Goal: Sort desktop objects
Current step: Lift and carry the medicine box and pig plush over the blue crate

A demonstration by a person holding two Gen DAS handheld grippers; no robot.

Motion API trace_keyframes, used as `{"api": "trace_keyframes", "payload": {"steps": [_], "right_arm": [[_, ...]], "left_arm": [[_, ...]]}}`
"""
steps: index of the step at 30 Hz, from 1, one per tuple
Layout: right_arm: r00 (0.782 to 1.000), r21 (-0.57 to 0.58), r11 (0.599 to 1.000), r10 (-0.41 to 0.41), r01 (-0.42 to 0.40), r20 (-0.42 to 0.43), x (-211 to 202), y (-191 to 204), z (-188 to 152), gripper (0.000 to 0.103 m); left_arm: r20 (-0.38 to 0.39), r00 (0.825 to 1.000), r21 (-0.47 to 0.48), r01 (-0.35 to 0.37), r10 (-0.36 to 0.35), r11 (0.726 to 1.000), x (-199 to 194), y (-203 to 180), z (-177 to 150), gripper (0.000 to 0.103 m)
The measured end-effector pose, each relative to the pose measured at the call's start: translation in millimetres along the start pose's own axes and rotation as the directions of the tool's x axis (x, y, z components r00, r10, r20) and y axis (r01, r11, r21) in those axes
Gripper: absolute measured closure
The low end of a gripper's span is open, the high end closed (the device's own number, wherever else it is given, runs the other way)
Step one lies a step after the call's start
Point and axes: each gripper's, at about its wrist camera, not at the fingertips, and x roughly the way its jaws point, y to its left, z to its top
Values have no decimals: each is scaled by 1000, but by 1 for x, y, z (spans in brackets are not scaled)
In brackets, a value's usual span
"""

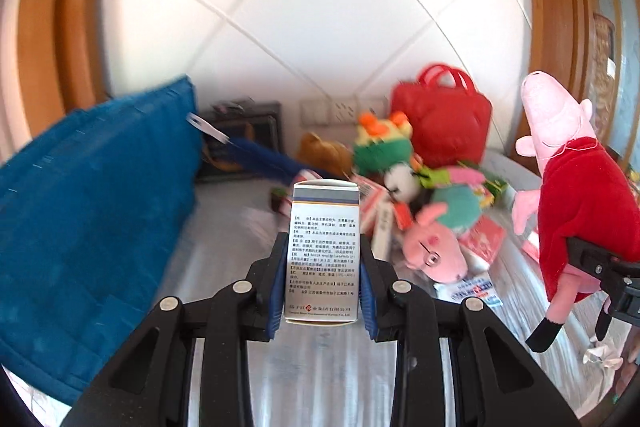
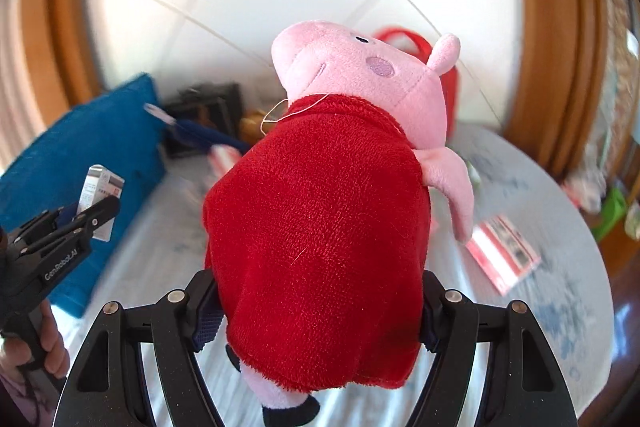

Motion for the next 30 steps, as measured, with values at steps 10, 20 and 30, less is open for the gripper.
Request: {"api": "trace_keyframes", "payload": {"steps": [10,20,30], "right_arm": [[976,-147,978,167,-146,141,-28,135,42,28],[932,-278,930,303,-243,201,-31,275,79,28],[902,-340,881,399,-328,165,10,403,104,27]], "left_arm": [[167,973,-75,-148,158,986,-85,105,22,73],[215,929,-160,-269,300,950,-125,222,38,73],[144,894,-232,-387,425,893,-111,349,42,73]]}}
